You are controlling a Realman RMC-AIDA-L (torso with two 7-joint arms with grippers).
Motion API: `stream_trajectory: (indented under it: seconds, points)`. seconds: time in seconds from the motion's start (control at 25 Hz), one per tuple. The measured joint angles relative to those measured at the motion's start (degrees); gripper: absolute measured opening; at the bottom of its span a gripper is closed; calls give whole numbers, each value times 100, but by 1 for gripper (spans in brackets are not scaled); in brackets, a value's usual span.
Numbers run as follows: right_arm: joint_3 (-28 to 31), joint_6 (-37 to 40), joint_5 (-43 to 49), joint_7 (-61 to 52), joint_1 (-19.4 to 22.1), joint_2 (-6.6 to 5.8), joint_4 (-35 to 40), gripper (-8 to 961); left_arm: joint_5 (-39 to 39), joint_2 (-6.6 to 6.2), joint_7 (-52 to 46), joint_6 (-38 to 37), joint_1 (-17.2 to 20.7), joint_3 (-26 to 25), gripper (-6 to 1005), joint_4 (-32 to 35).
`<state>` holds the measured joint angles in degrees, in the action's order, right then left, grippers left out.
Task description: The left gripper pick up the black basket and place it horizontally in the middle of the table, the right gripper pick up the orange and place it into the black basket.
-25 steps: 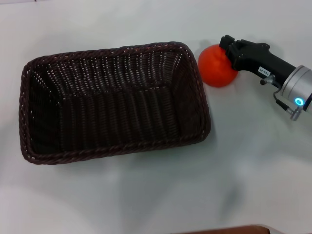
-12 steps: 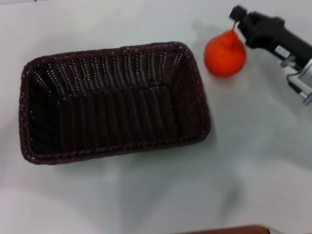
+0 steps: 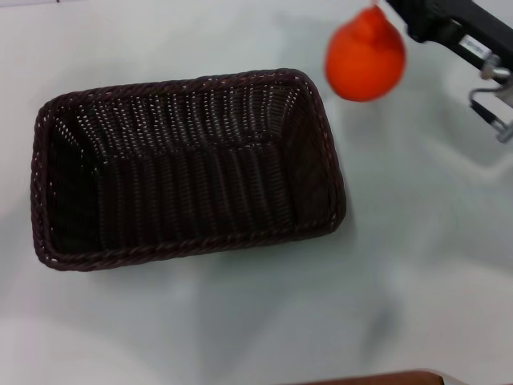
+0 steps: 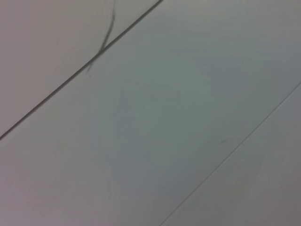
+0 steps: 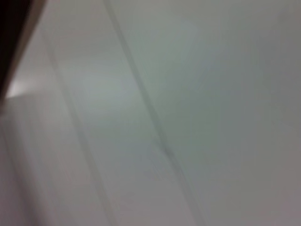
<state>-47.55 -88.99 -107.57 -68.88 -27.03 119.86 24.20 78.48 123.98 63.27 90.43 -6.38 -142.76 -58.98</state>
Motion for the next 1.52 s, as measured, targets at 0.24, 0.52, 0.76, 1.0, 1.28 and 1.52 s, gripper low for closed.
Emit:
stream_trajectory:
  seconds: [0.24, 0.52, 0.76, 1.0, 1.28, 1.52]
  points:
    - [-789, -200, -135, -363, -413, 34, 335, 43, -60, -7, 2, 120, -6, -6, 675, 67]
    - [-1708, 221, -108, -636, -820, -11, 537, 43, -71, 7, -4, 222, 98, -24, 676, 109]
    - [-1991, 394, 367, -838, -884, -29, 928, 44, -71, -8, 279, 304, 101, -52, 674, 444]
    - [-1925, 385, 386, -990, -875, -23, 1048, 209, -74, -6, 639, 438, 73, -248, 674, 792]
    - [-1304, 651, 367, -779, -660, -9, 889, 517, -75, 1, 1592, 670, 75, -751, 675, 1270]
    - [-497, 702, -452, 447, -285, 22, -226, 749, -75, -4, 3617, 806, 15, -1450, 675, 2388]
